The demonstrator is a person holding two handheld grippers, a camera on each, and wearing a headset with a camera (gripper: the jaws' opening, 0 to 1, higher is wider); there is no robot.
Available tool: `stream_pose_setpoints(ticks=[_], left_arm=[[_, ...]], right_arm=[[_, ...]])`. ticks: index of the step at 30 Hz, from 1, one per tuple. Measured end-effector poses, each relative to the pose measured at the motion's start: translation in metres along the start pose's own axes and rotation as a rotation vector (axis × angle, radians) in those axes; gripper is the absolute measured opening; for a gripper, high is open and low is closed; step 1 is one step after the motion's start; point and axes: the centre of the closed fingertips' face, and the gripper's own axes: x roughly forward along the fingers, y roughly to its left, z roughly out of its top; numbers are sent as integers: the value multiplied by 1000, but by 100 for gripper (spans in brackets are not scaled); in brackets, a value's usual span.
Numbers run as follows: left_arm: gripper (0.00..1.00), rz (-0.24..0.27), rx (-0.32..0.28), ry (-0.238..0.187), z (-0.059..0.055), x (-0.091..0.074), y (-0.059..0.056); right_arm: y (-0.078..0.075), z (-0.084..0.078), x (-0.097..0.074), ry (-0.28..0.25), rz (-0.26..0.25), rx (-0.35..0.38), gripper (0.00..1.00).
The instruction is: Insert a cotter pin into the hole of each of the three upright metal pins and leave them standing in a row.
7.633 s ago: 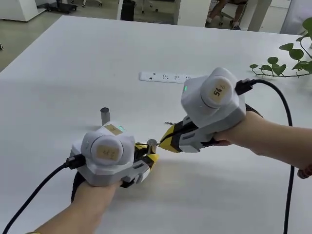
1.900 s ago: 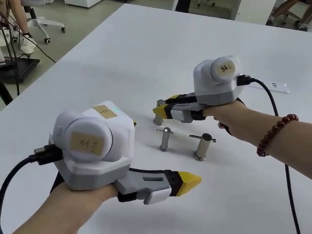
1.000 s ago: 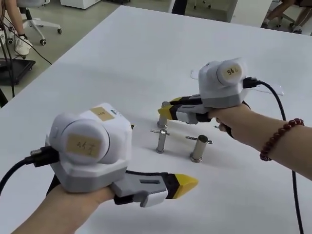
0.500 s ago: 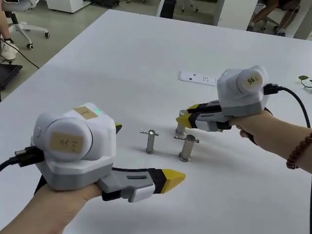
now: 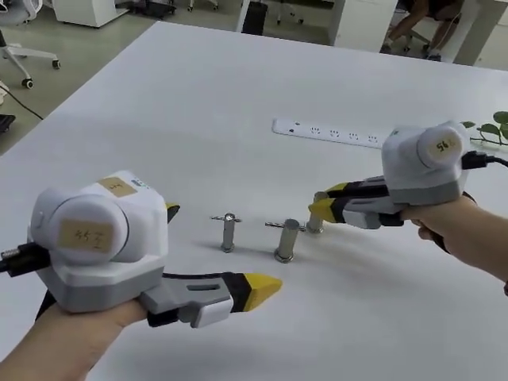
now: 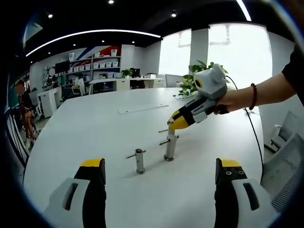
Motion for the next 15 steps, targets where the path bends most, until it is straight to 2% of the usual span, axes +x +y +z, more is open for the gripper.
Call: stream_pose_setpoints(ticks=[15], left_arm=[[95,0,5,-3,1,-1,1]], right_arm=[[27,-20,-32,-12,-8,16,8]])
